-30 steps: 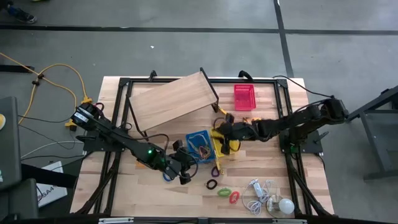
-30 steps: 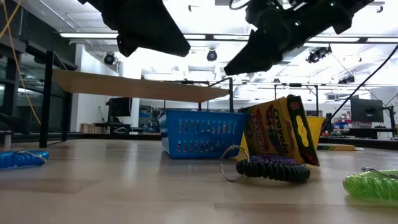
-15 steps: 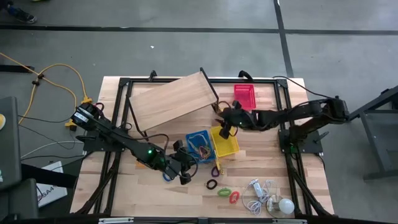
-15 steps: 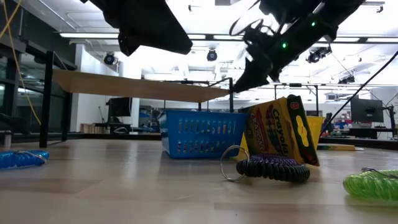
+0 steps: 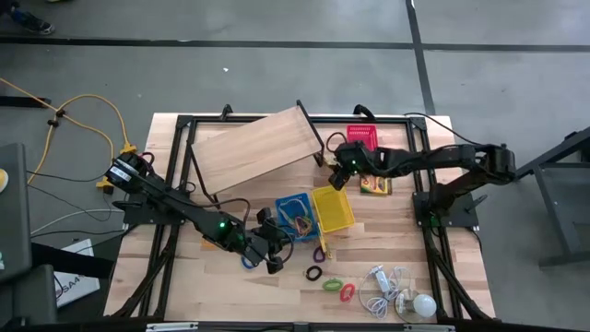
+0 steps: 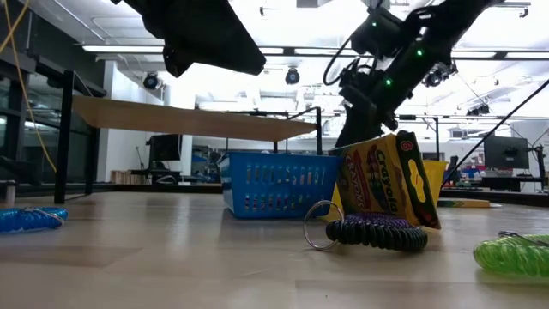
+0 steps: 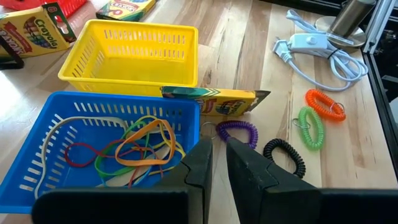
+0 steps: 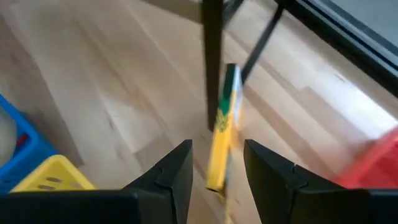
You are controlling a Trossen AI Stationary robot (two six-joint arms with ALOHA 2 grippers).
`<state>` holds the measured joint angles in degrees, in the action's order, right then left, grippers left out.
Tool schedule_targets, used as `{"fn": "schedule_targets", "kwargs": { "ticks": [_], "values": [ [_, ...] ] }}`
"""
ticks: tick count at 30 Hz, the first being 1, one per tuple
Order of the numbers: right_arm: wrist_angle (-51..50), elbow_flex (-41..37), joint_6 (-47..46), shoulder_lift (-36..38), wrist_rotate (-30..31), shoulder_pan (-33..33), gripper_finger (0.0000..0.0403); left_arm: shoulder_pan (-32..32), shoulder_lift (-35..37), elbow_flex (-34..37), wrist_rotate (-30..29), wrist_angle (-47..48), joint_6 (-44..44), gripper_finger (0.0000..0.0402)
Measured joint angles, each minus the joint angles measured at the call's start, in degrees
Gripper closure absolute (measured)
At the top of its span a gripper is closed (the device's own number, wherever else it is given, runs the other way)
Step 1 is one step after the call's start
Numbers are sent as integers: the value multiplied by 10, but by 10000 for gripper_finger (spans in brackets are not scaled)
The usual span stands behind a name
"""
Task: Pick & Place Office Desk Supplies
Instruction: Put the top left yellow crayon box into the yellow bin
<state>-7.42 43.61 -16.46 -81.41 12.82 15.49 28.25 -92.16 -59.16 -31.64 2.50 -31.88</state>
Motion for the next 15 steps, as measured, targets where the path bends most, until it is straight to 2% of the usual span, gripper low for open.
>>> {"fn": "schedule_targets", "kwargs": {
  "ticks": [6,15],
  "values": [
    [-116,81,29,0,19,3,271,0,0,0,0,0,0,357],
    [-145,106,22,0,20,-7,271,0,0,0,-1,0,0,357]
  ]
}}
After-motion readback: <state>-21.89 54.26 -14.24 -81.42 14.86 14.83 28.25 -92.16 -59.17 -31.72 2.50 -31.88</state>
